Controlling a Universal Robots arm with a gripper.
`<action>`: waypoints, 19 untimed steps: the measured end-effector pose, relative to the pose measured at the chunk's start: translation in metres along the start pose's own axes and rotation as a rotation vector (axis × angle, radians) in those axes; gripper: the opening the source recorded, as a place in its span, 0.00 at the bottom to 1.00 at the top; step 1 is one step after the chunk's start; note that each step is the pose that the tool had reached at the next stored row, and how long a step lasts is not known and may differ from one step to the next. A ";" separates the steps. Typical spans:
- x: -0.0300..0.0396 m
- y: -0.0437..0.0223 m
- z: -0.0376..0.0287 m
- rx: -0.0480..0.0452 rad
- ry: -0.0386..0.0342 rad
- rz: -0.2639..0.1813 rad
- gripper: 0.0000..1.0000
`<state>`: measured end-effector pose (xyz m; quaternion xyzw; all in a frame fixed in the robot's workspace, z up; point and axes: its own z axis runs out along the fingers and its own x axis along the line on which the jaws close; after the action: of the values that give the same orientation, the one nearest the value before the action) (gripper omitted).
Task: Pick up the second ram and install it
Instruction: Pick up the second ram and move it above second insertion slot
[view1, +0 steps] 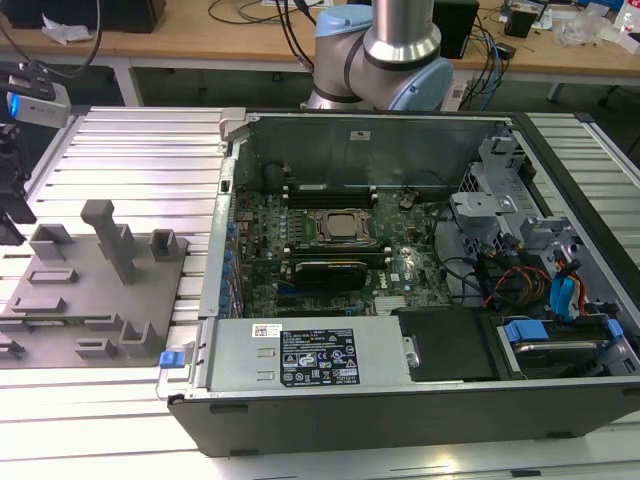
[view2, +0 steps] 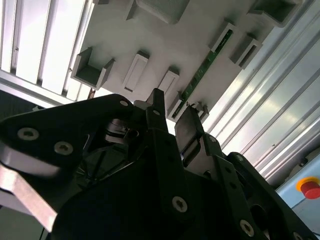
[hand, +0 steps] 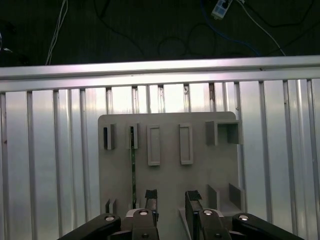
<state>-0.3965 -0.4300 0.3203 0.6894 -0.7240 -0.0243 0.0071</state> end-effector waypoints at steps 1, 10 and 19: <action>0.0000 0.0000 0.0007 0.0000 0.0000 0.000 0.36; 0.0002 -0.0003 0.0075 0.0000 0.0000 0.000 0.36; 0.0003 -0.0006 0.0136 0.0001 0.0000 0.000 0.36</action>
<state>-0.3965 -0.4300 0.3067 0.6894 -0.7240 -0.0243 0.0070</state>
